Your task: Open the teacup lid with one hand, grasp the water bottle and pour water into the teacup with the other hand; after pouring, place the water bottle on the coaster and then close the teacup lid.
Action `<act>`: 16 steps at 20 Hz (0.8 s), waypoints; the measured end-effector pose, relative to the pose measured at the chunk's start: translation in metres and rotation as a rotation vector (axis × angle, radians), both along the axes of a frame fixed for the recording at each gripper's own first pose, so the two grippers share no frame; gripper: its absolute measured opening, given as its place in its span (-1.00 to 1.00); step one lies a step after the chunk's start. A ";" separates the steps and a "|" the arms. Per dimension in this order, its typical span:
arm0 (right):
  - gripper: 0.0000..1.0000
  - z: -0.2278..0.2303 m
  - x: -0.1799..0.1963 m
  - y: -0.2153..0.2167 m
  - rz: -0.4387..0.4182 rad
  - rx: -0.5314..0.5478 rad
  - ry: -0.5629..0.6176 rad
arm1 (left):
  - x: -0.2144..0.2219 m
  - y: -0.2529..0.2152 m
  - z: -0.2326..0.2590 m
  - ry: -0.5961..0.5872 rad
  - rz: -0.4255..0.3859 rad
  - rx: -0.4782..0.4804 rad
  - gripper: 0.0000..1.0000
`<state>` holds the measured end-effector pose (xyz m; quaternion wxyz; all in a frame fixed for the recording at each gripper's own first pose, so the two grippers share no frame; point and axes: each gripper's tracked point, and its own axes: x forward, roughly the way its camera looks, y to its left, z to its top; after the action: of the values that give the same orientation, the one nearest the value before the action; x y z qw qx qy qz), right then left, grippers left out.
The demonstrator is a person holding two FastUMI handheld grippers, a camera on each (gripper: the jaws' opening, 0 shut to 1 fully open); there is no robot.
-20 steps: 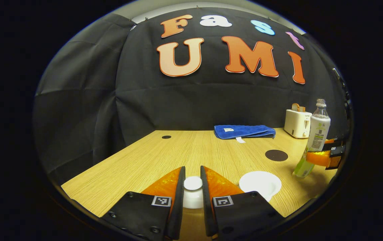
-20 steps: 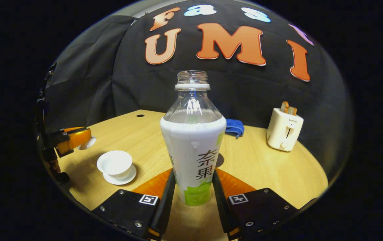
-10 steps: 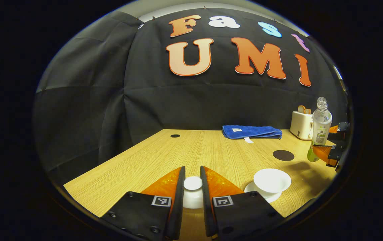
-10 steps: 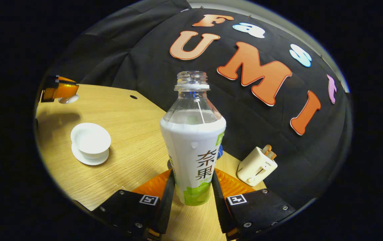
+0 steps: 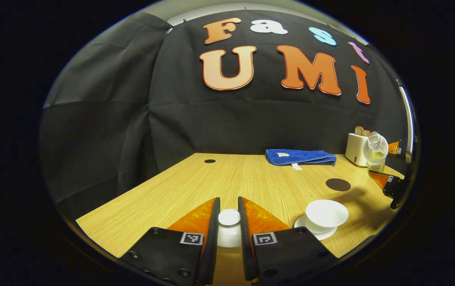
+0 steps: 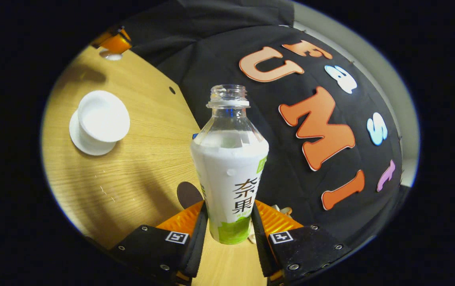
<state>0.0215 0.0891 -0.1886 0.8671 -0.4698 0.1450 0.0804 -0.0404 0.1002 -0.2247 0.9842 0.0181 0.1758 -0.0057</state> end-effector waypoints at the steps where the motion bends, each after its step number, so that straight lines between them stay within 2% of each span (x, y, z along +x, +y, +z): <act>1: 0.19 0.001 0.001 0.001 0.015 -0.032 -0.008 | 0.000 0.002 -0.001 0.001 0.002 0.000 -0.38; 6: 0.19 0.007 0.005 0.006 0.094 -0.180 -0.056 | 0.000 0.007 -0.004 0.012 0.004 -0.007 -0.38; 7: 0.25 0.008 0.006 0.007 0.106 -0.206 -0.072 | -0.002 0.009 -0.005 0.013 0.005 -0.009 -0.38; 10: 0.19 0.016 0.009 0.010 0.140 -0.329 -0.158 | -0.003 0.013 -0.007 0.018 0.009 -0.012 -0.38; 16: 0.19 0.021 0.013 0.014 0.192 -0.408 -0.205 | -0.005 0.018 -0.009 0.026 0.010 -0.014 -0.37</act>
<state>0.0347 0.1036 -0.1680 0.7527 -0.6526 0.0242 0.0831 -0.0453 0.1182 -0.2336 0.9820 0.0104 0.1884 -0.0024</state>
